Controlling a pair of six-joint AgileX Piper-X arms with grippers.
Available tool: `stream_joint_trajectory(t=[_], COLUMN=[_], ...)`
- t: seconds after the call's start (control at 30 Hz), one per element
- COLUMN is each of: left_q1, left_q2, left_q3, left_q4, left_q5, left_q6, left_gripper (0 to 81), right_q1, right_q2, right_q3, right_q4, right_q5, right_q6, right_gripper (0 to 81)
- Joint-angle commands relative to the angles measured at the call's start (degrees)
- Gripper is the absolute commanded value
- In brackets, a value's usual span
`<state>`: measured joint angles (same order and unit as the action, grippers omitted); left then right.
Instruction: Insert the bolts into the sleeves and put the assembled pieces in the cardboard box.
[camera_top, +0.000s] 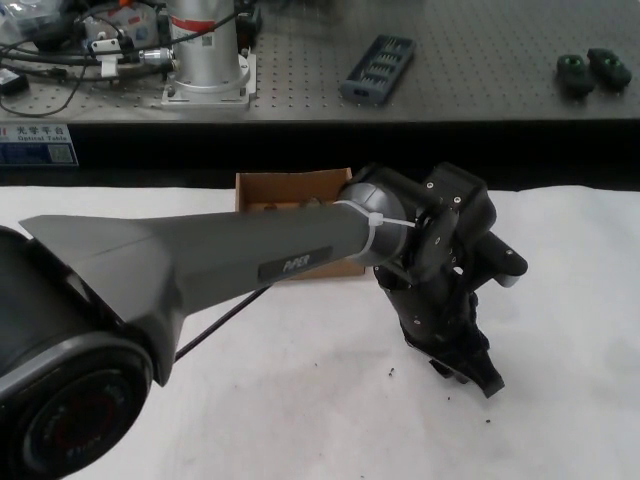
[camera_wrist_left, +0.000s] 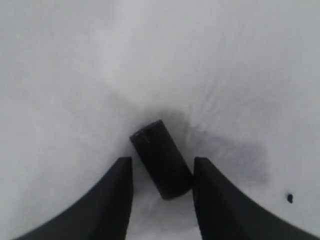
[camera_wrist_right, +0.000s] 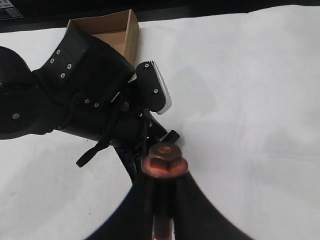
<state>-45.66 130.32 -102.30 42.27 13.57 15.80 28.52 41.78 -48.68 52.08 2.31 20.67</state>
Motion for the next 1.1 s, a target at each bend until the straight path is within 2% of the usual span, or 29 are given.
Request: stream_joint_trajectory(t=[0.0,0.3,0.47,0.7,0.93,1.07], left_q1=[-0.55,-2.68,-2.73,-2.73,-2.73,-2.73], left_q2=[0.97,1.45,1.44,1.44,1.44,1.22], left_q3=[-0.95,-0.95,-0.95,-0.95,-0.95,-1.08], left_q4=[2.74,2.76,2.76,3.38,4.92,4.40], left_q5=[-2.61,-3.91,-4.41,-5.21,-5.21,-4.60], left_q6=[-3.05,-8.70,-12.28,-18.08,-18.85,-18.85], left_gripper=[30.0,28.8,24.8,23.9,14.5,12.5], right_q1=[-0.41,-0.41,-0.41,-0.41,-0.41,-0.41], right_q2=[-0.45,-0.45,-0.45,-0.45,-0.45,-0.45], right_q3=[-0.07,-0.08,-0.08,-0.08,-0.08,-0.08], right_q4=[-0.25,-1.16,-1.16,-1.16,-1.16,-1.13], right_q5=[-0.73,-0.73,-0.73,-0.73,-0.73,-0.73], right_q6=[0.10,0.10,0.10,0.10,0.10,-0.01], right_gripper=[1.9,1.9,1.9,1.9,1.9,1.9])
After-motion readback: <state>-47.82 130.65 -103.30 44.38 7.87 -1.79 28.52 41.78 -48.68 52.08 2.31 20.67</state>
